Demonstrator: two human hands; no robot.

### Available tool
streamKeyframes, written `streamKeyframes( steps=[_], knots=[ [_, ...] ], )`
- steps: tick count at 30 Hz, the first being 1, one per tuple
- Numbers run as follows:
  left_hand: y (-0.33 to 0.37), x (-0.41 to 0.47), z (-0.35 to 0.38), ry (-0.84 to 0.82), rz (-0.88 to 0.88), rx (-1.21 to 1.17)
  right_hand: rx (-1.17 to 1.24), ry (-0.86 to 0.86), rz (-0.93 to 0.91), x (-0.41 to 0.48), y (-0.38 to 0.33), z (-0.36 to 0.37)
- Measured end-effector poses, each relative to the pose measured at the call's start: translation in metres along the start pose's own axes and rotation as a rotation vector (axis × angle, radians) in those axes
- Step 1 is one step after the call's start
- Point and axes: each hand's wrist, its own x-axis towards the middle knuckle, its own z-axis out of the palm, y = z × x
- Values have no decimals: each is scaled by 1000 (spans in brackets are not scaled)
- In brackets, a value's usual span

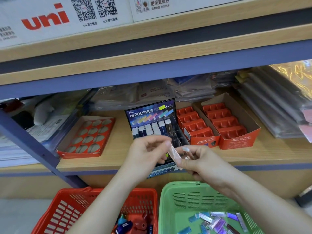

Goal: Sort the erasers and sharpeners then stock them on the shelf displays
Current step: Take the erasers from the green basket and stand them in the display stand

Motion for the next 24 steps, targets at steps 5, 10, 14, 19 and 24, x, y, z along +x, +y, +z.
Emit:
streamKeyframes(
  steps=[5,10,14,19,24],
  knots=[
    [-2,-5,-1,87,-84,-85,152,93,94,0,0,-2],
    [11,27,-13,277,20,51,598,124,149,-1,-9,-22],
    [17,65,-10,288,116,297,583,126,112,-6,-15,-25],
    [6,97,3,194,150,588,429,193,118,-10,-19,-30],
    [-3,111,10,121,236,843,383,238,107,-8,-18,-34]
  ],
)
